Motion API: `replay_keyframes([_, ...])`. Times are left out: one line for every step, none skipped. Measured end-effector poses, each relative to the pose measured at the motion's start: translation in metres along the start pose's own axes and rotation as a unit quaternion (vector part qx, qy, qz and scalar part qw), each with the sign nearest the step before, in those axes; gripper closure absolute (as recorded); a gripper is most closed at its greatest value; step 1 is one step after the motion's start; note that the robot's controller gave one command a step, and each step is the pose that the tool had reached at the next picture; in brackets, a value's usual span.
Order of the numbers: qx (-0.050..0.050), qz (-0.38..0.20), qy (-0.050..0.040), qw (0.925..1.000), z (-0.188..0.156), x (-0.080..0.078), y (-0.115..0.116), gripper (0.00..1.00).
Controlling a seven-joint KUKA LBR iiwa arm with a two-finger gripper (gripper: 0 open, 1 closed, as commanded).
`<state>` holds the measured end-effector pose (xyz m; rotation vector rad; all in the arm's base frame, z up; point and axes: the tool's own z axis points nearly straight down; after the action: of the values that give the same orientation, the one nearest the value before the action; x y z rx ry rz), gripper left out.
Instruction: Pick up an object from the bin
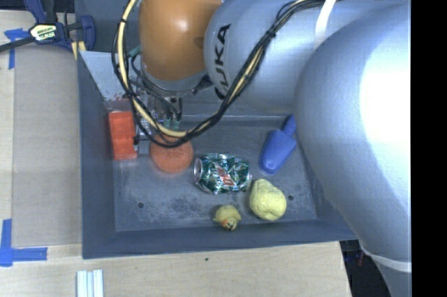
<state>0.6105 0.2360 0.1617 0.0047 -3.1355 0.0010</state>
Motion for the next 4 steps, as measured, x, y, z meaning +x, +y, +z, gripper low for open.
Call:
replay_keyframes([-0.001,0.001,-0.0042,1.0,-0.005,-0.002,-0.002,0.0])
replay_keyframes([-0.001,-0.035,-0.0052,0.9994,0.08,0.006,-0.076,0.0])
replay_keyframes([-0.003,0.036,-0.005,0.9993,0.102,0.008,-0.096,0.0])
replay_keyframes([-0.002,-0.04,-0.0065,0.9992,0.07,0.013,-0.104,0.0])
